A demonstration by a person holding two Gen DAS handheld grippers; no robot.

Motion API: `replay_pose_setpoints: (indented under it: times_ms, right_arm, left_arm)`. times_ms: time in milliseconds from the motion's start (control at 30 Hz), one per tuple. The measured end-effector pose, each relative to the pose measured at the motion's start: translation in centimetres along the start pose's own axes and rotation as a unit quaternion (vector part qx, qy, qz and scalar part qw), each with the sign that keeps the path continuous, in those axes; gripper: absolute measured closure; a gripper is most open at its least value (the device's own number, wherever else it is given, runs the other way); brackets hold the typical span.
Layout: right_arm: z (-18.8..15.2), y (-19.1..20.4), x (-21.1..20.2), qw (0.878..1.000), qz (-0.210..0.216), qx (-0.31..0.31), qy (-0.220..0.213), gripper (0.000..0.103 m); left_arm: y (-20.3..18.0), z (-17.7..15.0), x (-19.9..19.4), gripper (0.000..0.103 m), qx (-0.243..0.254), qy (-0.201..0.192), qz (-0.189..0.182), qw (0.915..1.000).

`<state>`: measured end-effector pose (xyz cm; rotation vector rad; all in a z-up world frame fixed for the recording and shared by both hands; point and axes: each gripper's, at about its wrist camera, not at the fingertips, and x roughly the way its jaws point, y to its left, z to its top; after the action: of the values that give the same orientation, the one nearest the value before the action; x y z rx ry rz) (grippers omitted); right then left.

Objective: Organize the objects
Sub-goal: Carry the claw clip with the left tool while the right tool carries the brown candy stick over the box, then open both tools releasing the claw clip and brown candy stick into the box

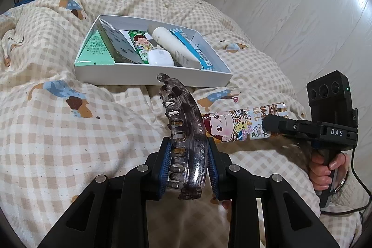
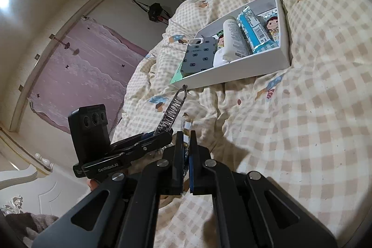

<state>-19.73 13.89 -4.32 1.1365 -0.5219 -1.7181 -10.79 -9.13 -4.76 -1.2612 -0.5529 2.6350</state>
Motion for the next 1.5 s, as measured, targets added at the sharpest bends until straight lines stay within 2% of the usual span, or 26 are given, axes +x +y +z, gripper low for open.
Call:
replay_pose_setpoints:
  times_ms: [133, 267, 367, 533, 733, 833, 900, 933, 967, 1000, 1033, 1200, 1300, 1433, 1500]
  right_arm:
    - [0.1, 0.1, -0.3, 1.0, 0.009, -0.002, -0.007, 0.099]
    - [2.0, 0.6, -1.2, 0.997, 0.052, -0.01, -0.051, 0.099]
    - [4.9, 0.6, -1.0, 0.994, 0.058, -0.007, -0.091, 0.099]
    - [9.4, -0.5, 1.1, 0.99, 0.026, 0.012, -0.136, 0.099]
    - [12.0, -2.3, 4.8, 0.988, -0.046, 0.032, -0.143, 0.099]
    - [12.5, -2.5, 6.8, 0.988, -0.101, 0.016, -0.117, 0.093]
    - [12.7, -2.9, 7.1, 0.988, -0.114, 0.01, -0.105, 0.086]
    - [12.7, -2.8, 7.1, 0.987, -0.12, 0.006, -0.104, 0.069]
    - [12.6, -2.6, 6.8, 0.986, -0.13, 0.001, -0.107, 0.044]
    - [12.5, -2.2, 6.3, 0.984, -0.137, -0.008, -0.117, 0.035]
    - [12.4, -1.7, 5.6, 0.982, -0.133, -0.018, -0.132, 0.03]
    - [11.6, 0.7, 2.2, 0.982, -0.118, -0.056, -0.137, 0.029]
    - [9.8, 2.7, 0.1, 0.981, -0.113, -0.087, -0.128, 0.023]
    - [7.7, 4.6, -1.0, 0.981, -0.123, -0.11, -0.099, 0.017]
    - [6.2, 5.8, -1.4, 0.975, -0.145, -0.139, -0.093, 0.017]
  left_arm:
    - [-0.3, 0.2, -0.7, 0.075, 0.005, -0.011, 0.001, 0.9999]
    - [-0.7, 2.2, -2.4, 0.075, 0.015, -0.05, -0.004, 0.9986]
    - [-1.5, 5.1, -2.7, 0.075, 0.041, -0.072, 0.028, 0.9962]
    - [-2.2, 10.7, 0.8, 0.075, 0.059, -0.067, 0.093, 0.9916]
    - [-1.0, 13.4, 6.2, 0.074, 0.053, -0.036, 0.174, 0.9826]
    - [0.2, 13.8, 8.2, 0.074, 0.041, -0.011, 0.207, 0.9773]
    - [0.4, 13.7, 8.5, 0.067, 0.039, 0.003, 0.202, 0.9787]
    - [0.4, 13.7, 8.4, 0.058, 0.039, 0.001, 0.192, 0.9807]
    - [0.1, 13.5, 7.7, 0.051, 0.039, -0.009, 0.176, 0.9836]
    - [0.0, 13.5, 6.8, 0.037, 0.04, -0.021, 0.166, 0.985]
    - [-0.4, 13.4, 5.7, 0.03, 0.043, -0.04, 0.158, 0.9857]
    - [-1.4, 11.8, 0.4, 0.022, 0.044, -0.093, 0.143, 0.9844]
    - [-2.6, 9.1, -2.6, 0.019, 0.054, -0.114, 0.135, 0.9828]
    - [-3.8, 5.4, -5.5, 0.017, 0.062, -0.118, 0.132, 0.9822]
    - [-4.7, 3.9, -6.6, 0.015, 0.069, -0.118, 0.133, 0.9816]
